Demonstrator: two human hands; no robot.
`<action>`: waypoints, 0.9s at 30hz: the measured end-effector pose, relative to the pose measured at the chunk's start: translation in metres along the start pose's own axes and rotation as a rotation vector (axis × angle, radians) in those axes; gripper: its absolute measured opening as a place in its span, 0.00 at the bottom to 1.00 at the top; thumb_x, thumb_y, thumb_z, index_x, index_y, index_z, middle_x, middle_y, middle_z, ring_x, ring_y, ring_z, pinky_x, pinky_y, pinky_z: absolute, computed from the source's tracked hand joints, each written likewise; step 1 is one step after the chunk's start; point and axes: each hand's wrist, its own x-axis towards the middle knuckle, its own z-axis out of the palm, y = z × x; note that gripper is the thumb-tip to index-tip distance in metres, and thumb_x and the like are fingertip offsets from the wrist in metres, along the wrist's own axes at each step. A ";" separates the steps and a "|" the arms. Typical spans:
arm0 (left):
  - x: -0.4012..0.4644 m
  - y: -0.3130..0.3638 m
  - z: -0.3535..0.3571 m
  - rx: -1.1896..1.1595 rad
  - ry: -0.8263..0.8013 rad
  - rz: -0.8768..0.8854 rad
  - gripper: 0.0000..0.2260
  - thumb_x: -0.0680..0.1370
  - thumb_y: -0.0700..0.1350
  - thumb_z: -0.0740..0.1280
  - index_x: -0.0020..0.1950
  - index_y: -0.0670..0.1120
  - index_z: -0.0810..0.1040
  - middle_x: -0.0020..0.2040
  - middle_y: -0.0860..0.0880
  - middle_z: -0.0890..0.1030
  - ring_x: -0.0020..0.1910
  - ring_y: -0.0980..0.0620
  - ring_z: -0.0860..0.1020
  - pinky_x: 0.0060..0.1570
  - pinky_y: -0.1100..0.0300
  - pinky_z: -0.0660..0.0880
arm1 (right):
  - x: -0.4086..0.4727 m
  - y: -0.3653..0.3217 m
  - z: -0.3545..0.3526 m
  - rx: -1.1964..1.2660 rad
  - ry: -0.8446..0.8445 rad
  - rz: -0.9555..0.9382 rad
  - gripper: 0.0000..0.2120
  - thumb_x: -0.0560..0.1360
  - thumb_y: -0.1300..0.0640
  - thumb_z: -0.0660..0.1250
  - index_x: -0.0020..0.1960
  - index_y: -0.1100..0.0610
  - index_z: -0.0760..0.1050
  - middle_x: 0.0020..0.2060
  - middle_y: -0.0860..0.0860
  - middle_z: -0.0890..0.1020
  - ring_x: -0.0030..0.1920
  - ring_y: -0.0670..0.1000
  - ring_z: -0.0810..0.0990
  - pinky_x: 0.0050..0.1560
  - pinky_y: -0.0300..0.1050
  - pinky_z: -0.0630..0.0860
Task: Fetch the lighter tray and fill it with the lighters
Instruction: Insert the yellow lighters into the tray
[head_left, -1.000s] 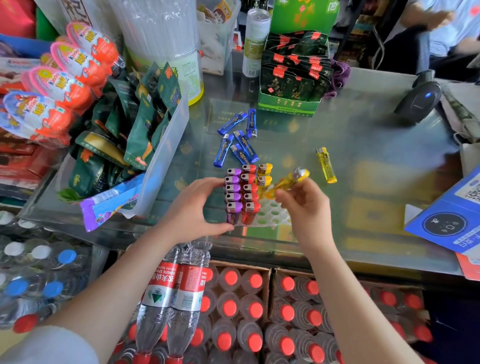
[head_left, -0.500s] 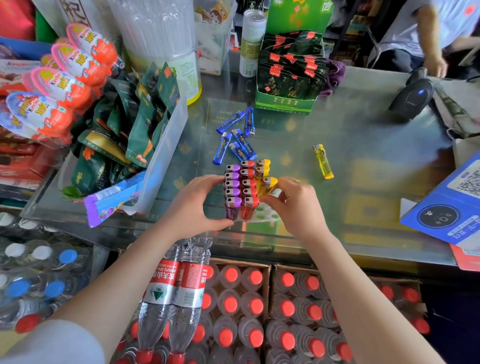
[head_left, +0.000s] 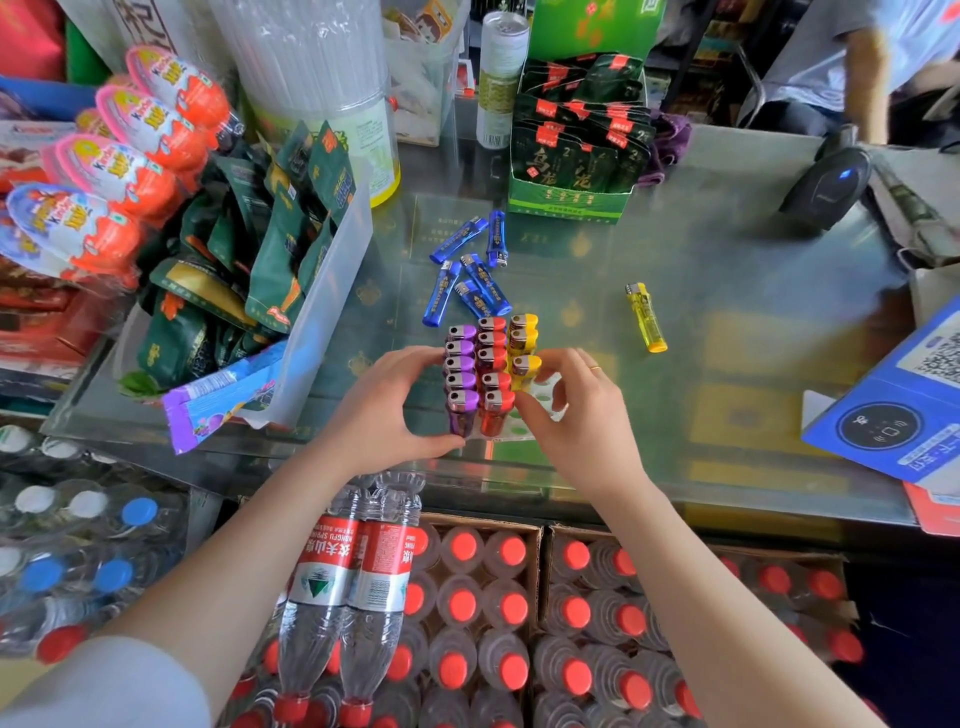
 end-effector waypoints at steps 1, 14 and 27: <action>0.000 0.000 0.000 -0.001 0.001 0.003 0.32 0.61 0.61 0.69 0.63 0.56 0.67 0.58 0.62 0.70 0.59 0.61 0.67 0.55 0.61 0.64 | 0.002 -0.001 0.002 0.012 0.004 0.017 0.08 0.70 0.58 0.70 0.46 0.59 0.73 0.39 0.46 0.72 0.34 0.40 0.68 0.34 0.31 0.65; -0.001 0.001 0.000 0.002 0.007 -0.003 0.33 0.60 0.62 0.68 0.63 0.55 0.68 0.57 0.62 0.69 0.58 0.62 0.66 0.56 0.61 0.63 | 0.009 0.002 -0.005 -0.139 -0.020 -0.198 0.10 0.71 0.56 0.65 0.35 0.58 0.66 0.30 0.44 0.64 0.27 0.52 0.62 0.23 0.40 0.58; 0.000 0.003 0.000 -0.004 0.013 -0.003 0.33 0.60 0.62 0.68 0.63 0.54 0.68 0.57 0.62 0.70 0.58 0.61 0.67 0.56 0.61 0.63 | 0.010 0.003 -0.001 -0.099 -0.027 -0.078 0.07 0.71 0.58 0.69 0.41 0.62 0.76 0.34 0.55 0.80 0.30 0.51 0.71 0.31 0.43 0.71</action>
